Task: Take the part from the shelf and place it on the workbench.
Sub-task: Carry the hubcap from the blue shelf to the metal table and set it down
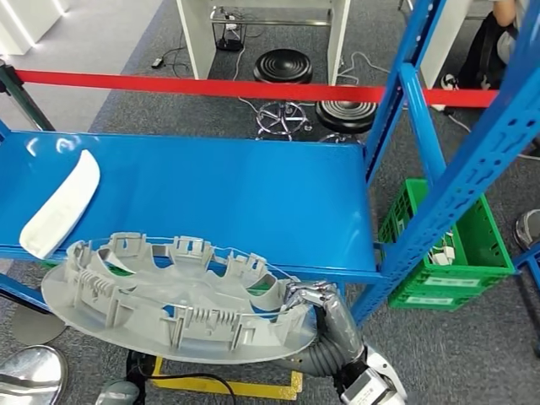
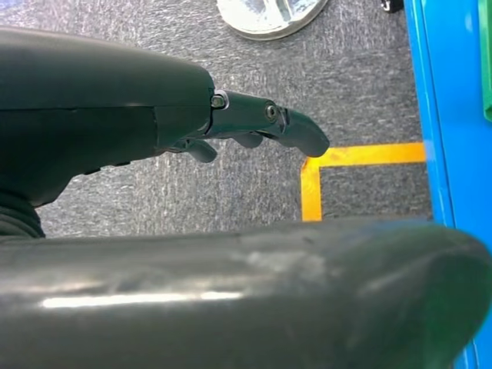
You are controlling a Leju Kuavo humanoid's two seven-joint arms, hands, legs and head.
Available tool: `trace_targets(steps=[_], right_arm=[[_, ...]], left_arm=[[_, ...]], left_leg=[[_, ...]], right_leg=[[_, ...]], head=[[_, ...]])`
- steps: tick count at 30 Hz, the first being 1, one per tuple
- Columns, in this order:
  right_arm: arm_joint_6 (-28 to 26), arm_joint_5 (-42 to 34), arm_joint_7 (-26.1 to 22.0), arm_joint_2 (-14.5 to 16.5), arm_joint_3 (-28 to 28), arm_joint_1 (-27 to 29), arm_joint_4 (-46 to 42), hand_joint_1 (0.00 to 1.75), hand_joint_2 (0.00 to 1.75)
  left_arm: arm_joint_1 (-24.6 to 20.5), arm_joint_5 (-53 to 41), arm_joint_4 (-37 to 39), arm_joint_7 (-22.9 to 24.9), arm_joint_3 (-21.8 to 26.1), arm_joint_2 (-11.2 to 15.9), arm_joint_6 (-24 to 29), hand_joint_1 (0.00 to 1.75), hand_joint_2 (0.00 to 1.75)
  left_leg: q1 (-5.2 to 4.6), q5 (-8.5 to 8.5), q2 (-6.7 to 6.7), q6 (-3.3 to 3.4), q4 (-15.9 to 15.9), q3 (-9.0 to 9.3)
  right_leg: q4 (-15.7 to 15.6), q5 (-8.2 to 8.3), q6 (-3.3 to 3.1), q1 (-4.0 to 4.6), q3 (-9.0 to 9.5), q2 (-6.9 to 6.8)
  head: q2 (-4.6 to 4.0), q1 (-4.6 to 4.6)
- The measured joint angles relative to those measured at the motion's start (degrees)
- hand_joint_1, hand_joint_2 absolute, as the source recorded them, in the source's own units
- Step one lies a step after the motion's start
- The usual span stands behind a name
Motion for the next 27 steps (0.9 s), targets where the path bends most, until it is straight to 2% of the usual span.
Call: trace_targets(steps=[2,3,4,5,7,8,9,10,11,13,14,15,17,18,20,22,23,27], right_arm=[[-0.07,0.01,-0.01,0.01,-0.03,-0.02,-0.01,1.75,1.75],[-0.10,0.01,-0.01,0.02,-0.05,-0.09,-0.01,1.75,1.75],[-0.11,0.00,-0.01,0.03,-0.07,-0.15,-0.01,1.75,1.75],[-0.12,-0.01,-0.01,0.04,-0.08,-0.21,-0.01,1.75,1.75],[-0.12,-0.02,0.00,0.05,-0.09,-0.25,0.06,1.75,1.75],[-0.12,-0.01,0.01,0.05,-0.09,-0.26,0.15,1.75,1.75],[-0.12,-0.01,0.01,0.05,-0.09,-0.26,0.27,1.75,1.75],[-0.12,-0.01,0.02,0.05,-0.09,-0.27,0.38,1.75,1.75],[-0.12,-0.02,0.04,0.05,-0.10,-0.30,0.45,1.75,1.75],[-0.13,-0.03,0.07,0.05,-0.11,-0.50,0.48,1.75,1.75],[-0.13,-0.04,0.10,0.05,-0.13,-0.67,0.48,1.75,1.75],[-0.13,-0.04,0.12,0.05,-0.13,-0.80,0.49,1.75,1.75],[-0.13,-0.03,0.16,0.05,-0.12,-0.92,0.50,1.75,1.75],[-0.12,-0.03,0.17,0.05,-0.11,-0.93,0.50,1.75,1.75],[-0.12,-0.03,0.19,0.05,-0.11,-0.99,0.50,1.75,1.75],[-0.12,-0.04,0.19,0.05,-0.11,-1.09,0.50,1.75,1.75],[-0.12,-0.04,0.19,0.05,-0.11,-1.13,0.51,1.75,1.75],[-0.10,-0.03,0.23,0.05,-0.11,-1.16,0.76,1.75,1.75]], left_arm=[[0.02,0.21,0.01,0.22,0.01,-0.01,0.00,0.00,0.00],[0.00,0.27,0.02,0.34,0.02,0.00,-0.01,0.00,0.00],[-0.04,0.29,0.02,0.40,0.02,0.02,-0.03,0.00,0.00],[-0.10,0.30,0.02,0.44,0.02,0.03,-0.04,0.00,0.00],[-0.17,0.30,0.02,0.52,0.02,0.04,-0.07,0.00,0.00],[-0.18,0.30,0.02,0.58,0.02,0.04,-0.06,0.00,0.00],[-0.19,0.30,0.02,0.64,0.02,0.05,-0.04,0.00,0.00],[-0.23,0.29,0.02,0.69,0.02,0.07,-0.02,0.00,0.00],[-0.31,0.28,0.02,0.72,0.02,0.11,0.01,0.00,0.00],[-0.67,0.27,0.02,0.77,0.00,0.10,0.08,0.00,0.00],[-0.86,0.25,0.02,0.78,-0.02,0.04,0.11,0.00,0.00],[-0.99,0.21,0.02,0.78,-0.05,-0.05,0.15,0.00,0.00],[-0.90,0.14,0.02,0.76,-0.06,-0.15,0.23,0.00,0.00],[-0.82,0.14,0.02,0.76,-0.04,-0.14,0.26,0.00,0.00],[-0.75,0.28,0.02,0.77,-0.02,-0.18,0.07,0.00,0.00],[-0.75,0.56,0.02,0.78,-0.02,-0.26,-0.21,0.00,0.00],[-0.73,0.68,0.02,0.78,-0.02,-0.27,-0.29,0.00,0.00],[-0.77,0.77,0.02,0.68,-0.03,-0.11,-0.01,0.00,0.00]], left_leg=[[0.10,0.16,0.03,-0.53,0.05,-0.19],[0.15,-0.27,0.21,-0.72,0.32,-0.37],[0.13,-1.46,0.43,-0.85,1.54,-0.91],[0.10,-3.36,0.66,-0.94,4.01,-1.91],[0.03,-7.74,0.88,-1.04,11.43,-4.74],[0.03,-9.12,0.88,-1.05,14.67,-5.84],[0.04,-9.51,0.89,-1.04,16.25,-6.15],[0.05,-8.94,0.90,-1.00,15.93,-5.47],[0.08,-7.48,0.94,-0.96,13.25,-3.64],[0.10,-4.99,1.03,-0.94,5.58,0.94],[0.07,-4.48,1.01,-0.76,2.89,2.34],[-0.02,-4.42,0.95,-0.49,1.49,2.89],[-0.16,-4.14,0.84,0.31,1.19,2.51],[-0.15,-3.91,0.83,0.48,1.11,2.37],[-0.11,-3.54,0.78,0.73,0.96,2.20],[-0.45,-3.32,0.71,1.27,0.98,2.03],[-0.66,-3.19,0.70,1.58,1.00,1.91],[-1.27,-2.83,0.70,2.28,1.17,1.39]], right_leg=[[0.10,0.44,-0.70,0.09,-0.21,0.05],[0.03,0.66,-1.06,0.04,-0.32,-0.01],[-0.12,0.91,-1.46,-0.06,-0.46,-0.14],[-0.22,1.15,-1.81,-0.14,-0.64,-0.29],[-0.24,1.55,-2.19,-0.07,-1.23,-0.58],[-0.24,1.78,-2.22,-0.03,-1.58,-0.69],[-0.23,2.02,-2.16,-0.02,-1.91,-0.75],[-0.22,2.29,-2.00,-0.06,-2.26,-0.79],[-0.20,2.56,-1.74,-0.14,-2.53,-0.79],[0.01,3.02,-1.03,-0.12,-3.07,-0.78],[0.05,3.28,-0.65,-0.02,-3.33,-0.78],[-0.01,3.57,-0.30,0.09,-3.53,-0.78],[-0.70,4.27,0.32,0.07,-3.68,-0.79],[-1.08,4.41,0.50,0.03,-3.72,-0.77],[-1.87,4.56,0.21,0.01,-3.75,-0.71],[-2.59,5.25,-0.23,-0.13,-3.30,-0.68],[-2.84,5.75,-0.13,-0.27,-3.13,-0.67],[-3.38,6.84,0.94,-0.80,-3.14,-0.68]], head=[[0.00,-0.05],[0.00,-0.09],[0.00,-0.16],[0.00,-0.26],[0.00,-0.38],[0.00,-0.39],[0.00,-0.39],[0.00,-0.41],[0.00,-0.42],[0.00,-0.54],[0.00,-0.54],[0.00,-0.56],[0.00,-0.49],[0.00,-0.45],[0.00,-0.16],[0.00,0.10],[0.00,0.08],[0.00,0.06]])
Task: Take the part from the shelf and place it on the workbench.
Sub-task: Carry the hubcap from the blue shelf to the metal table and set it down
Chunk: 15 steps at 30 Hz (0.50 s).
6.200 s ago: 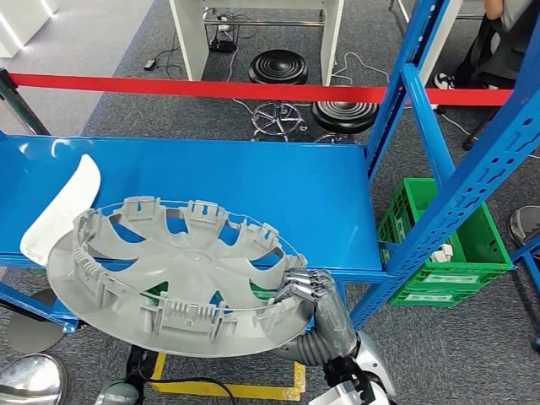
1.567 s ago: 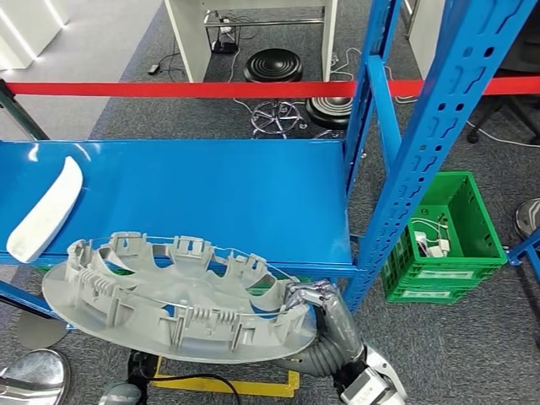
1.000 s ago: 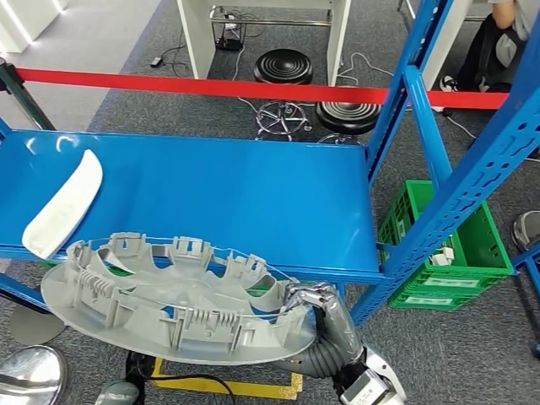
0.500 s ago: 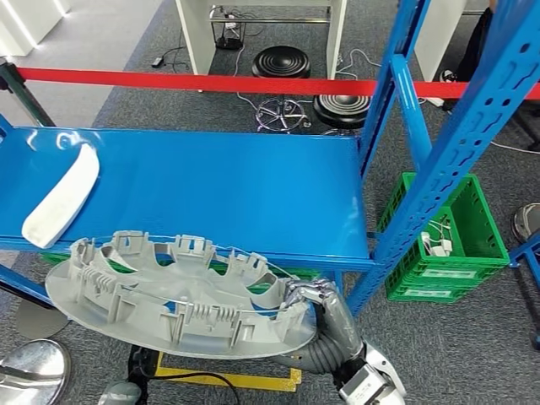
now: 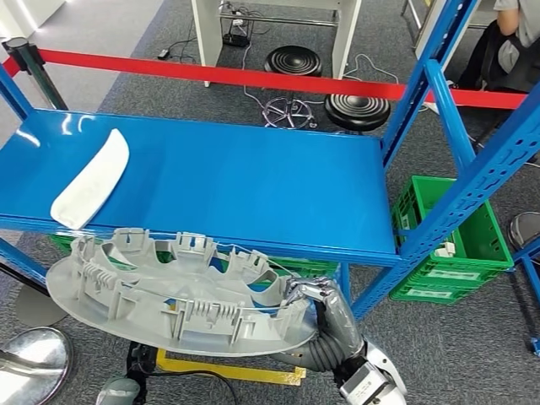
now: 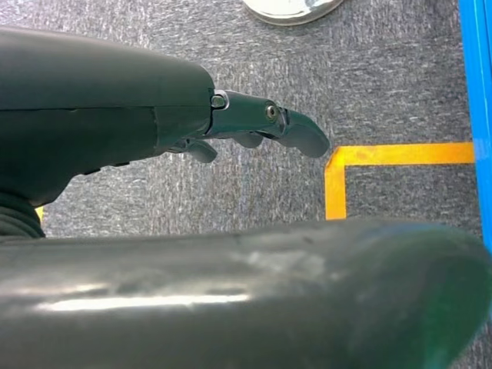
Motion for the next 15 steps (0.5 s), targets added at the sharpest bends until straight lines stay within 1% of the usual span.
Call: trace_targets(steps=[3,4,5,6,7,8,9,10,11,12,13,14,15], right_arm=[[0.00,0.00,0.02,0.01,0.00,0.00,0.08,1.75,1.75],[0.00,0.00,0.02,0.02,0.00,0.00,0.09,1.75,1.75],[0.00,0.00,0.02,0.02,0.00,0.00,0.09,1.75,1.75],[-0.01,0.00,0.02,0.01,0.00,0.00,0.09,1.75,1.75],[-0.01,0.00,0.02,0.01,0.00,0.00,0.09,1.75,1.75],[-0.02,-0.01,0.02,0.00,0.00,0.00,0.10,1.75,1.75],[-0.02,-0.01,0.03,0.00,0.00,0.01,0.13,1.75,1.75],[-0.02,-0.01,0.03,0.00,0.00,0.03,0.17,1.75,1.75],[-0.02,-0.01,0.04,0.00,0.00,0.06,0.21,1.75,1.75],[-0.02,0.00,0.04,0.00,0.00,0.07,0.25,1.75,1.75],[-0.02,0.00,0.05,0.00,0.00,0.06,0.27,1.75,1.75],[-0.02,0.00,0.05,0.00,0.00,0.01,0.27,1.75,1.75],[-0.02,0.00,0.05,0.00,0.00,-0.08,0.27,1.75,1.75]], left_arm=[[-0.01,-0.08,0.00,-0.09,-0.02,0.06,0.26,0.00,0.00],[-0.02,-0.10,0.00,-0.10,-0.02,0.08,0.29,0.00,0.00],[-0.05,-0.11,0.00,-0.10,-0.02,0.09,0.31,0.00,0.00],[-0.09,-0.10,0.00,-0.09,-0.02,0.09,0.30,0.00,0.00],[-0.14,-0.08,0.00,-0.07,-0.02,0.08,0.29,0.00,0.00],[-0.18,-0.05,0.00,-0.01,-0.02,0.05,0.29,0.00,0.00],[-0.21,-0.01,0.00,0.07,-0.02,0.04,0.29,0.00,0.00],[-0.22,0.02,0.00,0.13,-0.02,0.04,0.29,0.00,0.00],[-0.21,0.04,0.00,0.19,-0.02,0.03,0.29,0.00,0.00],[-0.21,0.06,0.00,0.21,-0.02,0.03,0.29,0.00,0.00],[-0.21,0.06,0.00,0.23,-0.02,0.03,0.29,0.00,0.00],[-0.22,0.06,0.00,0.24,-0.02,0.01,0.28,0.00,0.00],[-0.23,0.05,0.00,0.25,-0.02,-0.01,0.28,0.00,0.00]], left_leg=[[-0.32,0.11,0.00,0.42,0.13,-0.23],[-0.35,0.22,0.00,0.65,0.09,-0.28],[-0.27,0.50,0.06,0.97,-0.03,-0.31],[-0.18,0.79,0.14,1.27,-0.16,-0.35],[-0.07,1.10,0.21,1.57,-0.29,-0.43],[-0.04,1.37,0.29,1.77,-0.36,-0.56],[-0.13,1.50,0.31,1.84,-0.35,-0.77],[-0.23,1.67,0.33,1.87,-0.34,-1.02],[-0.34,1.85,0.34,1.80,-0.33,-1.28],[-0.43,2.03,0.33,1.70,-0.31,-1.54],[-0.48,2.21,0.30,1.55,-0.31,-1.76],[-0.51,2.37,0.24,1.36,-0.30,-1.92],[-0.56,2.54,0.19,1.11,-0.29,-2.07]], right_leg=[[-0.34,0.35,0.76,-0.30,-0.01,-0.01],[-0.47,0.47,1.04,-0.37,-0.02,0.00],[-0.40,0.32,1.26,-0.42,-0.24,0.02],[0.37,-0.54,1.31,-0.40,-0.69,0.01],[2.34,-2.22,1.22,-0.34,-1.51,0.01],[5.72,-4.66,1.02,-0.23,-2.79,0.00],[10.08,-7.37,0.75,-0.06,-4.22,-0.03],[14.40,-9.63,0.50,0.10,-5.55,-0.02],[17.35,-10.99,0.25,0.27,-6.21,-0.01],[18.10,-11.29,-0.06,0.46,-5.80,-0.01],[16.35,-10.60,-0.44,0.64,-4.13,-0.01],[12.61,-9.32,-0.86,0.81,-1.40,0.01],[8.46,-8.49,-1.21,0.98,1.38,0.05]], head=[[0.00,-0.02],[0.00,-0.03],[0.00,-0.03],[0.00,-0.01],[0.00,0.04],[0.00,0.07],[0.00,0.10],[0.00,0.10],[0.00,0.08],[0.00,0.08],[0.00,0.07],[0.00,0.08],[0.00,0.08]])
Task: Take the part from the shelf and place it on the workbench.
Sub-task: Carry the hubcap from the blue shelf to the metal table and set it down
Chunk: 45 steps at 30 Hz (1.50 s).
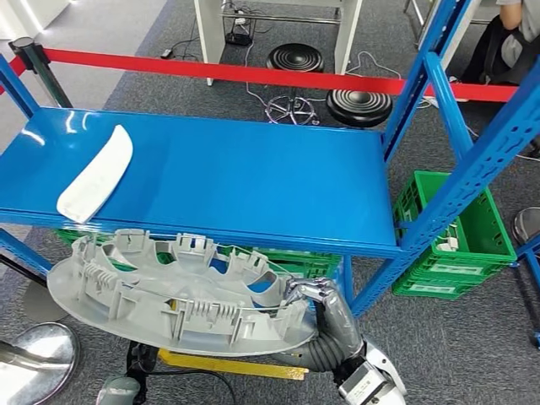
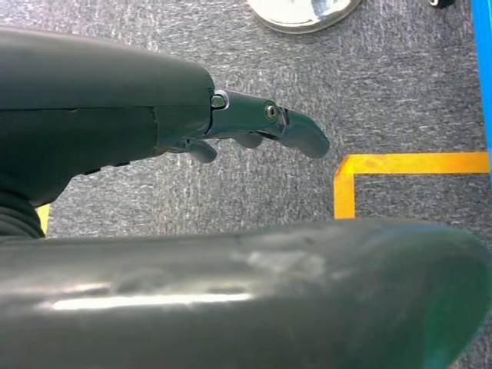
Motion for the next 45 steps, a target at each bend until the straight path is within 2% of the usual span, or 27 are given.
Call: trace_targets(steps=[2,4,6,8,10,11,12,13,15,17,18,21,23,25,26,27,28,29,31,33,35,37,38,40,42,43,45], right_arm=[[0.00,-0.01,-0.02,0.00,-0.01,-0.13,-0.04,1.75,1.75],[-0.01,-0.01,-0.02,0.00,-0.02,-0.12,-0.07,1.75,1.75],[-0.02,0.00,0.01,0.01,-0.03,-0.12,-0.07,1.75,1.75],[-0.02,-0.02,-0.02,0.02,-0.05,-0.17,-0.08,1.75,1.75],[-0.01,-0.01,-0.03,0.02,-0.06,-0.16,-0.08,1.75,1.75],[-0.01,-0.01,-0.02,0.02,-0.06,-0.11,-0.08,1.75,1.75],[-0.01,-0.01,-0.01,0.02,-0.07,-0.07,-0.07,1.75,1.75],[-0.01,-0.01,0.00,0.02,-0.07,-0.03,-0.07,1.75,1.75],[0.00,-0.01,0.00,0.02,-0.07,-0.01,-0.08,1.75,1.75],[-0.01,-0.01,-0.01,0.02,-0.09,-0.09,-0.09,1.75,1.75],[-0.02,-0.01,-0.01,0.02,-0.10,-0.10,-0.09,1.75,1.75],[-0.02,0.00,-0.01,0.02,-0.11,0.06,-0.07,1.75,1.75],[-0.02,-0.01,-0.01,0.02,-0.10,0.08,-0.07,1.75,1.75],[-0.02,-0.01,-0.02,0.02,-0.10,0.08,-0.07,1.75,1.75],[-0.02,-0.01,-0.02,0.02,-0.10,0.09,-0.07,1.75,1.75],[-0.02,-0.01,-0.02,0.02,-0.10,0.12,-0.06,1.75,1.75],[-0.02,0.00,-0.02,0.02,-0.10,0.14,-0.06,1.75,1.75],[-0.02,0.00,-0.02,0.02,-0.10,0.13,-0.06,1.75,1.75],[-0.02,0.00,-0.02,0.02,-0.09,0.03,-0.08,1.75,1.75],[-0.01,-0.01,-0.03,0.02,-0.09,-0.07,-0.10,1.75,1.75],[-0.01,-0.01,-0.03,0.02,-0.10,-0.07,-0.12,1.75,1.75],[-0.01,-0.01,-0.02,0.03,-0.12,-0.10,-0.11,1.75,1.75],[0.00,-0.01,-0.03,0.04,-0.13,-0.13,-0.11,1.75,1.75],[0.02,-0.01,-0.03,0.04,-0.15,-0.12,-0.10,1.75,1.75],[0.02,0.00,-0.02,0.04,-0.17,0.02,-0.07,1.75,1.75],[0.02,0.00,-0.01,0.04,-0.18,0.08,-0.07,1.75,1.75],[0.02,0.00,-0.02,0.04,-0.20,0.14,-0.07,1.75,1.75]], left_arm=[[-0.07,-0.07,0.00,-0.01,-0.02,-0.02,-0.01,0.00,0.00],[-0.10,-0.16,0.00,-0.05,-0.05,-0.02,0.01,0.00,0.00],[-0.06,-0.20,0.00,-0.11,-0.07,0.01,0.03,0.00,0.00],[-0.08,-0.20,0.00,-0.14,-0.07,0.06,0.05,0.00,0.00],[-0.08,-0.21,0.00,-0.15,-0.07,0.04,0.06,0.00,0.00],[-0.07,-0.21,0.00,-0.15,-0.07,0.04,0.06,0.00,0.00],[-0.05,-0.20,0.00,-0.15,-0.07,0.04,0.06,0.00,0.00],[-0.06,-0.20,0.00,-0.15,-0.07,0.07,0.05,0.00,0.00],[-0.17,-0.19,0.00,-0.15,-0.07,0.12,0.03,0.00,0.00],[-0.38,-0.19,0.00,-0.15,-0.11,0.00,-0.01,0.00,0.00],[-0.39,-0.17,0.00,-0.15,-0.13,-0.08,-0.04,0.00,0.00],[-0.16,-0.09,0.00,-0.14,-0.08,-0.07,-0.04,0.00,0.00],[-0.19,-0.04,0.00,-0.19,-0.07,-0.04,-0.03,0.00,0.00],[-0.21,-0.02,0.00,-0.29,-0.10,-0.02,-0.03,0.00,0.00],[-0.21,0.01,0.00,-0.32,-0.10,0.00,-0.03,0.00,0.00],[-0.20,0.03,0.00,-0.33,-0.09,0.03,-0.03,0.00,0.00],[-0.20,0.05,0.00,-0.34,-0.09,0.05,-0.03,0.00,0.00],[-0.20,0.07,0.00,-0.37,-0.09,0.05,-0.03,0.00,0.00],[-0.22,0.08,0.00,-0.45,-0.10,0.02,0.00,0.00,0.00],[-0.27,0.07,0.00,-0.50,-0.11,-0.02,0.03,0.00,0.00],[-0.23,0.07,0.00,-0.50,-0.13,-0.09,0.04,0.00,0.00],[-0.17,0.07,0.00,-0.51,-0.14,-0.08,0.06,0.00,0.00],[-0.18,0.07,0.00,-0.52,-0.15,-0.04,0.08,0.00,0.00],[-0.19,0.03,0.00,-0.57,-0.23,0.02,0.12,0.00,0.00],[-0.09,0.00,0.00,-0.59,-0.33,0.04,0.19,0.00,0.00],[-0.04,-0.01,0.00,-0.59,-0.35,0.04,0.24,0.00,0.00],[-0.05,-0.01,0.00,-0.59,-0.38,0.08,0.32,0.00,0.00]], left_leg=[[-0.08,0.41,-0.06,-0.66,0.16,-0.41],[0.03,0.91,-0.05,-1.45,0.21,-0.84],[0.25,0.46,0.01,-2.19,0.58,-1.30],[0.40,-2.83,0.09,-2.87,4.24,-2.80],[0.54,-7.68,0.13,-3.44,11.85,-5.36],[0.62,-9.20,0.13,-3.63,14.93,-6.17],[0.69,-9.67,0.14,-3.77,16.22,-6.10],[0.79,-9.03,0.15,-3.88,15.17,-4.91],[1.12,-6.35,0.23,-4.20,7.90,0.11],[1.29,-4.88,0.08,-4.00,1.34,3.98],[1.25,-4.73,-0.03,-3.61,0.05,4.54],[0.96,-3.73,-0.06,-1.88,-0.01,3.74],[0.99,-3.05,0.04,-1.00,-0.13,3.01],[0.79,-2.56,0.08,-0.43,-0.13,2.30],[0.64,-2.29,0.11,-0.27,-0.12,1.97],[0.49,-2.03,0.14,-0.18,-0.11,1.68],[0.35,-1.80,0.15,-0.16,-0.09,1.44],[0.23,-1.61,0.12,-0.19,-0.08,1.28],[0.05,-1.29,0.04,-0.44,-0.07,1.04],[0.06,-0.87,0.03,-0.98,-0.05,0.81],[0.16,-0.39,0.06,-1.66,-0.10,0.63],[0.18,-1.23,0.10,-2.28,0.67,0.13],[0.19,-2.62,0.13,-2.60,2.36,-0.63],[0.38,-6.72,0.17,-3.22,9.09,-3.44],[0.59,-8.83,0.18,-3.67,15.03,-5.69],[0.70,-8.28,0.19,-3.82,15.34,-5.55],[0.96,-4.86,0.27,-4.11,10.12,-2.34]], right_leg=[[-5.42,0.92,-0.28,0.31,3.35,0.16],[-5.96,1.13,-0.45,0.59,3.28,0.31],[-6.06,1.76,-1.17,0.50,2.78,0.23],[-6.30,2.54,-1.91,0.26,2.13,-0.01],[-6.29,3.25,-2.17,0.27,1.14,-0.20],[-6.28,3.63,-2.14,0.27,0.59,-0.26],[-6.27,4.02,-2.05,0.25,0.05,-0.29],[-6.26,4.40,-1.90,0.20,-0.43,-0.30],[-6.14,5.06,-1.39,0.13,-1.15,-0.28],[-5.75,5.64,-0.77,0.35,-1.77,-0.26],[-5.73,6.05,-0.47,0.48,-1.98,-0.26],[-6.00,6.84,0.40,0.29,-2.53,-0.27],[-2.85,4.09,0.78,0.20,-4.01,-0.27],[4.73,-0.69,0.86,0.28,-6.48,-0.25],[8.32,-2.35,0.82,0.33,-7.40,-0.25],[10.37,-3.06,0.69,0.39,-7.58,-0.25],[10.27,-2.77,0.47,0.48,-6.69,-0.24],[7.74,-1.65,0.14,0.61,-4.57,-0.23],[-0.41,0.19,-0.70,0.99,1.18,-0.18],[-5.61,0.45,-1.15,1.37,4.52,-0.05],[-6.43,0.52,-1.32,1.53,4.67,0.04],[-6.94,1.10,-1.87,1.26,4.48,-0.05],[-7.21,1.43,-2.19,1.07,4.34,-0.12],[-7.34,1.86,-2.58,0.91,3.84,-0.27],[-7.30,2.19,-2.58,0.90,3.30,-0.37],[-7.26,2.35,-2.49,0.86,3.07,-0.38],[-7.07,2.54,-2.21,0.68,2.79,-0.36]], head=[[0.00,-0.06],[0.00,-0.14],[0.00,-0.17],[0.00,-0.41],[0.00,-0.63],[0.00,-0.64],[0.00,-0.65],[0.00,-0.66],[0.00,-0.68],[0.00,-0.77],[0.00,-0.79],[0.00,-0.71],[0.00,-0.51],[0.00,-0.32],[0.00,-0.30],[0.00,-0.29],[0.00,-0.30],[0.00,-0.31],[0.00,-0.35],[0.00,-0.38],[0.00,-0.39],[0.00,-0.49],[0.00,-0.57],[0.00,-0.74],[0.00,-0.74],[0.00,-0.73],[0.00,-0.73]])
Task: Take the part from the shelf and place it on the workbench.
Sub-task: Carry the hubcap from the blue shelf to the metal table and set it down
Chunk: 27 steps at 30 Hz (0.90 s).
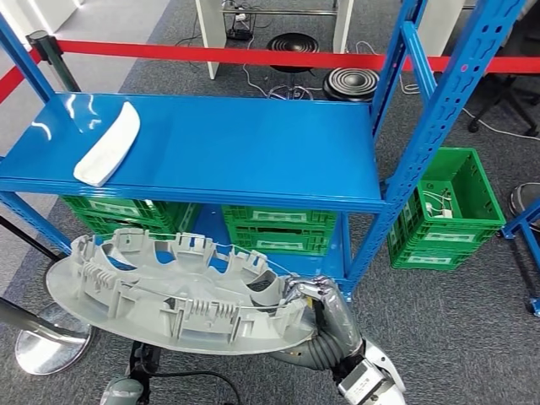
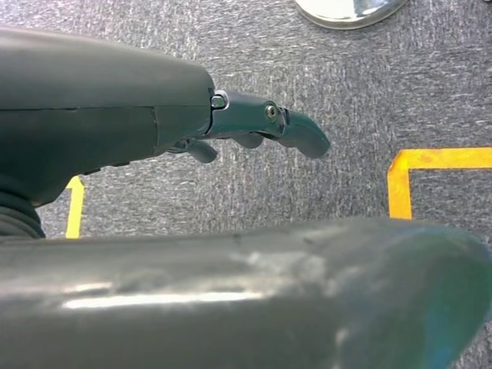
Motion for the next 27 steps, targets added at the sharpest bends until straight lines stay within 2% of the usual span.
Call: trace_targets(steps=[1,2,3,6,7,8,9,11,12,13,14,15,17,18,19,21,23,25,27], right_arm=[[0.00,0.00,-0.01,0.00,-0.01,0.00,0.00,1.75,1.75],[0.00,-0.01,-0.01,0.00,-0.02,-0.04,-0.01,1.75,1.75],[0.01,-0.01,-0.01,0.00,-0.03,-0.07,-0.01,1.75,1.75],[0.02,0.00,-0.01,0.00,-0.07,-0.03,-0.01,1.75,1.75],[0.03,-0.01,-0.01,0.00,-0.09,0.00,0.00,1.75,1.75],[0.05,-0.01,-0.03,0.00,-0.10,-0.01,0.00,1.75,1.75],[0.08,-0.02,-0.04,0.00,-0.11,-0.04,0.00,1.75,1.75],[0.13,-0.02,-0.07,0.00,-0.11,-0.02,0.01,1.75,1.75],[0.15,-0.02,-0.07,0.00,-0.11,0.02,0.02,1.75,1.75],[0.16,-0.02,-0.07,0.00,-0.12,0.06,0.03,1.75,1.75],[0.17,-0.02,-0.07,0.00,-0.13,0.08,0.04,1.75,1.75],[0.19,-0.02,-0.07,0.00,-0.13,0.06,0.04,1.75,1.75],[0.26,-0.02,-0.07,0.00,-0.13,-0.05,0.04,1.75,1.75],[0.31,-0.02,-0.08,0.00,-0.13,-0.10,0.03,1.75,1.75],[0.34,-0.02,-0.08,0.00,-0.13,-0.13,0.02,1.75,1.75],[0.37,-0.02,-0.08,0.00,-0.14,-0.09,0.00,1.75,1.75],[0.38,-0.02,-0.08,0.00,-0.15,-0.08,-0.01,1.75,1.75],[0.39,-0.02,-0.09,0.01,-0.15,-0.09,-0.01,1.75,1.75],[0.39,-0.02,-0.08,0.02,-0.17,0.02,0.00,1.75,1.75]], left_arm=[[-0.05,0.00,0.00,0.00,-0.01,-0.01,0.02,0.00,0.00],[-0.12,0.00,0.00,0.00,-0.03,-0.05,0.02,0.00,0.00],[-0.17,0.01,0.00,0.00,-0.04,-0.12,0.00,0.00,0.00],[-0.14,0.06,0.00,0.01,-0.04,-0.16,-0.06,0.00,0.00],[-0.11,0.08,0.00,0.02,-0.03,-0.14,-0.05,0.00,0.00],[-0.12,0.09,0.00,0.02,-0.03,-0.13,-0.05,0.00,0.00],[-0.14,0.09,0.00,0.02,-0.04,-0.13,-0.05,0.00,0.00],[-0.15,0.09,0.00,0.02,-0.04,-0.10,-0.01,0.00,0.00],[-0.12,0.09,0.00,0.02,-0.04,-0.07,0.01,0.00,0.00],[-0.09,0.09,0.00,0.02,-0.03,-0.03,0.03,0.00,0.00],[-0.08,0.09,0.00,0.02,-0.03,0.01,0.04,0.00,0.00],[-0.07,0.09,0.00,0.02,-0.04,0.02,0.04,0.00,0.00],[-0.09,0.09,0.00,0.02,-0.05,0.02,0.05,0.00,0.00],[-0.10,0.08,0.00,0.02,-0.06,0.02,0.07,0.00,0.00],[-0.10,0.08,0.00,0.02,-0.06,0.02,0.09,0.00,0.00],[-0.07,0.07,0.00,0.02,-0.08,-0.01,0.11,0.00,0.00],[-0.04,0.07,0.00,0.02,-0.11,-0.01,0.13,0.00,0.00],[-0.07,0.07,0.00,0.02,-0.15,0.04,0.16,0.00,0.00],[-0.03,0.07,0.00,0.02,-0.31,0.09,0.19,0.00,0.00]], left_leg=[[0.08,1.26,0.10,-0.22,-3.89,2.27],[0.07,2.17,0.13,-0.16,-7.09,4.09],[0.08,2.47,0.15,0.04,-9.21,5.13],[0.03,2.51,0.02,1.42,-9.97,4.75],[0.04,2.68,0.01,1.85,-9.97,4.54],[0.07,2.89,0.00,2.28,-10.00,4.32],[0.11,3.12,0.01,2.69,-10.04,4.03],[-0.04,3.52,0.02,3.32,-10.04,3.35],[-0.16,3.72,0.05,3.54,-10.04,3.01],[-0.29,3.92,0.06,3.69,-10.04,2.72],[-0.42,4.13,0.07,3.75,-10.03,2.50],[-0.52,4.31,0.04,3.75,-10.03,2.35],[-0.70,4.64,-0.05,3.51,-10.02,2.17],[-0.75,4.85,-0.08,3.26,-10.02,2.05],[-0.78,5.10,-0.09,2.96,-10.01,1.92],[-0.78,5.64,-0.08,2.25,-10.08,1.66],[-0.76,4.82,-0.04,1.58,-9.32,1.16],[-0.67,1.27,0.00,1.00,-4.66,-0.76],[-0.58,-2.56,0.00,0.57,2.66,-3.54]], right_leg=[[0.15,0.05,0.24,-0.06,-0.13,0.02],[0.37,0.09,0.52,-0.01,-0.34,0.04],[0.60,0.21,0.88,0.12,-0.58,0.09],[0.91,0.75,1.74,0.36,-1.19,0.21],[1.22,0.42,1.96,0.28,-1.52,0.21],[2.31,-0.60,2.19,0.21,-2.11,0.19],[4.71,-2.34,2.41,0.17,-3.19,0.18],[12.39,-6.69,2.75,0.17,-6.29,0.16],[15.97,-8.16,2.77,0.17,-7.62,0.16],[17.74,-8.53,2.69,0.19,-8.06,0.16],[17.33,-7.87,2.50,0.25,-7.40,0.17],[14.54,-6.32,2.19,0.33,-5.50,0.18],[6.23,-3.55,1.48,0.61,-0.14,0.24],[3.02,-2.94,1.26,0.75,1.84,0.28],[1.27,-2.90,1.14,0.87,2.83,0.33],[0.52,-2.80,0.89,0.95,2.80,0.42],[0.16,-2.19,0.25,0.71,2.47,0.39],[-0.09,-1.55,-0.40,0.49,2.01,0.25],[-0.07,-1.13,-0.66,0.49,1.36,0.18]], head=[[0.00,-0.02],[0.00,-0.13],[0.00,-0.18],[0.00,-0.20],[0.00,-0.17],[0.00,-0.12],[0.00,-0.07],[0.00,0.04],[0.00,0.05],[0.00,0.04],[0.00,0.03],[0.00,0.03],[0.00,0.02],[0.00,-0.01],[0.00,0.00],[0.00,-0.02],[0.00,-0.10],[0.00,-0.22],[0.00,-0.27]])
